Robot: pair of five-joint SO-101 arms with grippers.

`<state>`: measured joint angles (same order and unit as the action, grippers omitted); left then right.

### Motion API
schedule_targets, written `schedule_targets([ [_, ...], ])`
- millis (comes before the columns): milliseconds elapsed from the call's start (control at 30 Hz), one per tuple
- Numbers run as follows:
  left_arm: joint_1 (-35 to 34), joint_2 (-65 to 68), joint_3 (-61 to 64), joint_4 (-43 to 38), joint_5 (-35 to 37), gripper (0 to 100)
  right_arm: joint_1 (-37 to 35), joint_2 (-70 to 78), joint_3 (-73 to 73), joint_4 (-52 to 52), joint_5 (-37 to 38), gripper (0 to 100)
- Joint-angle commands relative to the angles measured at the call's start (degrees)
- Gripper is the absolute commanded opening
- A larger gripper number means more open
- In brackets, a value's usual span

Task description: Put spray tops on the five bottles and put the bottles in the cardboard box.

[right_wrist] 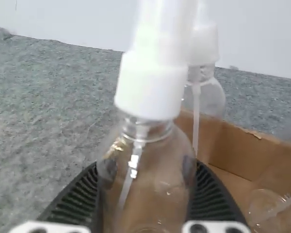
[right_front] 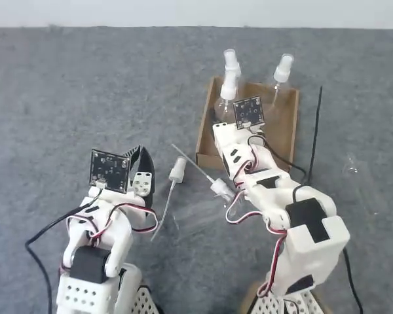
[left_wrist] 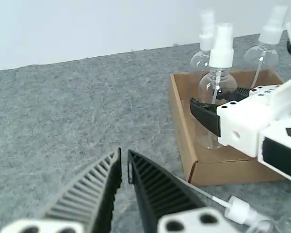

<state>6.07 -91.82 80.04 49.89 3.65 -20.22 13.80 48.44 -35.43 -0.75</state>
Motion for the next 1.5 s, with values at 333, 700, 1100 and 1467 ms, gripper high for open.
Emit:
schedule_targets([
  [333,-0.3,-0.9,-0.6,-1.7,-0.2,1,-1.5,-3.9,3.3,-1.3,0.9,12.1],
  [700,-0.3,-0.9,-0.6,-1.6,-0.2,1,-1.5,-5.5,4.6,-1.3,1.1,12.2],
  [1100,-0.3,-0.9,-0.6,-1.6,-0.2,1,-1.6,-6.1,4.6,0.7,1.0,17.1],
  [1467,-0.3,-0.9,-0.6,-1.7,-0.2,1,-1.9,-6.1,4.6,1.1,1.1,25.8],
])
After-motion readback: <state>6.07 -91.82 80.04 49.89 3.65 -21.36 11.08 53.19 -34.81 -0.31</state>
